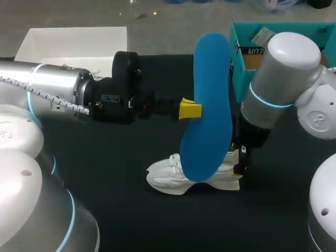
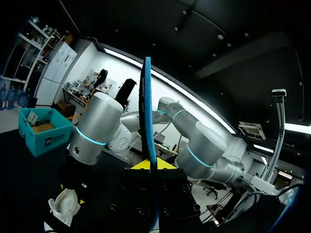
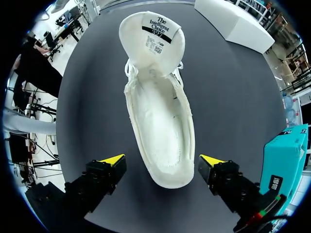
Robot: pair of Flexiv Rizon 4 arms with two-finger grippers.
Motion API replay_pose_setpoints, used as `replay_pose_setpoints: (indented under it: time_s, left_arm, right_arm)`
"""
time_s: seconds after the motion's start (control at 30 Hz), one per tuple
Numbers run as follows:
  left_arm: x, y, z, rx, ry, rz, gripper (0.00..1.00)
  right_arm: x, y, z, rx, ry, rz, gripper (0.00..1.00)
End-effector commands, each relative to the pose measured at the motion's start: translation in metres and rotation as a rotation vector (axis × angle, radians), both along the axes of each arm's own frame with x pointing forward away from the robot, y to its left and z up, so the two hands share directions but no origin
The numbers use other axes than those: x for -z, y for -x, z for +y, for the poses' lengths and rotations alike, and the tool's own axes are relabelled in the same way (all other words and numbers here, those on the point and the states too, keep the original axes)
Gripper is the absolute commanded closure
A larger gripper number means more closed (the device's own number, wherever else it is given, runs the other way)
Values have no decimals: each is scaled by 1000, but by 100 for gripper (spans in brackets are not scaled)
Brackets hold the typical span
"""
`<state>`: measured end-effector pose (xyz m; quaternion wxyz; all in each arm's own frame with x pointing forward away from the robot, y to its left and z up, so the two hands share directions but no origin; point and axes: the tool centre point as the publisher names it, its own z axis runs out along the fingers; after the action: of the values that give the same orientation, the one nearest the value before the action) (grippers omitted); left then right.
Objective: Take the shoe out of the shoebox, open the shoe tongue, remove and reinsert the insole, then place the shoe into the shoebox
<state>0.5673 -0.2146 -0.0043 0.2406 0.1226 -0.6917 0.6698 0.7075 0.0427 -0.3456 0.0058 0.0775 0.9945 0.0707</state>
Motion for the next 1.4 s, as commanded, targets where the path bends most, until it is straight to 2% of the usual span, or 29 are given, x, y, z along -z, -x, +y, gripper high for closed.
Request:
replay_pose_setpoints:
  time_s: [0.03, 0.67, 0.97, 1.17, 1.4]
  left_arm:
    - [0, -1, -1, 1, -1, 0, 100]
    - [0, -1, -1, 1, -1, 0, 100]
    - [0, -1, -1, 1, -1, 0, 100]
    - [0, -1, -1, 1, -1, 0, 100]
    - [0, -1, -1, 1, -1, 0, 100]
  right_arm:
    - [1, 1, 0, 1, 2, -3, 0]
    - [1, 1, 0, 1, 2, -3, 0]
    - [-32, -23, 12, -10, 15, -41, 0]
    - [-22, -49, 20, -19, 16, -73, 0]
    - [-3, -55, 43, -53, -4, -71, 0]
